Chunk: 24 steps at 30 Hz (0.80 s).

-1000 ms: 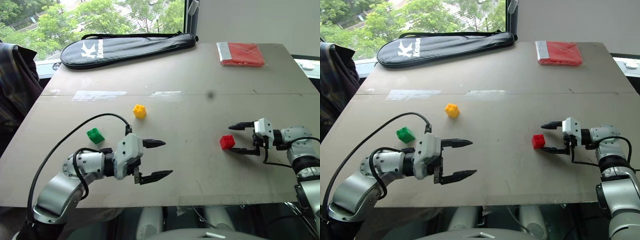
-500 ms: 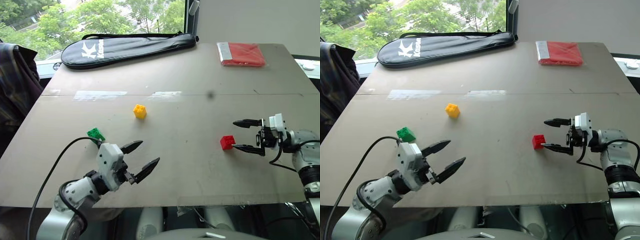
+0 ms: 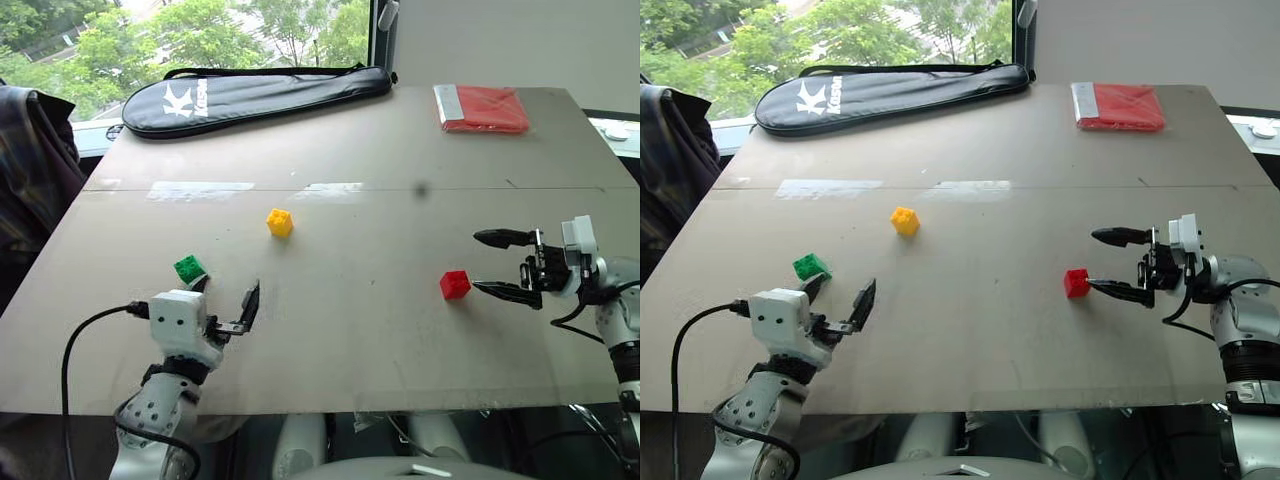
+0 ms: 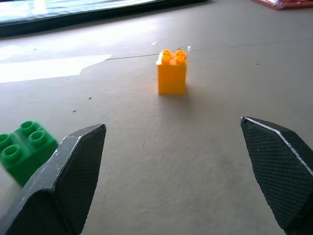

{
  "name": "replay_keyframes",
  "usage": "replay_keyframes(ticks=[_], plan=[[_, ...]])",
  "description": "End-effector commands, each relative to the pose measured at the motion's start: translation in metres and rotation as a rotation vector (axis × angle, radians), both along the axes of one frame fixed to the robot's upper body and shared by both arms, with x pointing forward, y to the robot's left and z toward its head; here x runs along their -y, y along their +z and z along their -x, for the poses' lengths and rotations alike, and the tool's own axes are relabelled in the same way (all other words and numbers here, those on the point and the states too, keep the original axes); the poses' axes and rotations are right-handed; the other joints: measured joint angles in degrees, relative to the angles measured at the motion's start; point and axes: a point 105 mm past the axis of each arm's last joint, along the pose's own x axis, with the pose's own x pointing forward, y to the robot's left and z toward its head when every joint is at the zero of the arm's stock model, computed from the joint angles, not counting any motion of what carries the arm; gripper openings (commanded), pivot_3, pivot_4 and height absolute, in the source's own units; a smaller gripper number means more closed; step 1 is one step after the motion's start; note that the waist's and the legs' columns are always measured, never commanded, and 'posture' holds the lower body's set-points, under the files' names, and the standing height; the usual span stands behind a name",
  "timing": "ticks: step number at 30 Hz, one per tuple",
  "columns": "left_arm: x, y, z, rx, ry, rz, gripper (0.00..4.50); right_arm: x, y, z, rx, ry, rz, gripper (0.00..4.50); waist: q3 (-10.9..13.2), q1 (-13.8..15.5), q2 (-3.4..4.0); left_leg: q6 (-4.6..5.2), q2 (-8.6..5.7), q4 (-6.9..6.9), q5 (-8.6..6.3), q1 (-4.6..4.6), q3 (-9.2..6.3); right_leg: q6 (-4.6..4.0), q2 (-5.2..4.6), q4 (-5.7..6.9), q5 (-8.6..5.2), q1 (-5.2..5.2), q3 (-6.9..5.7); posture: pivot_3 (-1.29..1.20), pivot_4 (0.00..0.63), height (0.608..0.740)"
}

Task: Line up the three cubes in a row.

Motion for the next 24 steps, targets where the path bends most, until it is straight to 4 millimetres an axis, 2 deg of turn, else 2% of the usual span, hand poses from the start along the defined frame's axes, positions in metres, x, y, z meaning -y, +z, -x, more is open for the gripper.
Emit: replay_keyframes(ticks=[1,9,24], plan=[[-0.02,0.004,0.002,0.025,0.174,-0.036,4.5,-0.001,0.019,0.001,0.056,0.001,-0.046,4.46,0.0,0.03,-0.01,0.0,-0.01,0.0,0.0,0.0,0.0,0.0,0.0,0.0,0.0,0.0,0.0,0.0,0.15,0.708],[-0.043,-0.005,-0.003,-0.017,0.343,-0.056,4.5,-0.005,0.02,0.005,0.052,0.006,-0.053,4.46,0.0,0.07,-0.02,0.0,-0.02,0.04,0.0,-0.02,0.01,0.01,0.01,0.0,0.0,0.01,-0.06,0.0,0.15,0.708],[-0.049,-0.015,-0.023,-0.061,0.382,-0.066,4.5,-0.008,0.027,0.019,0.069,0.108,-0.091,4.46,0.01,0.06,-0.03,0.0,-0.02,0.03,0.0,-0.04,-0.01,0.0,-0.01,0.0,0.0,0.01,-0.07,0.0,0.15,0.708]])
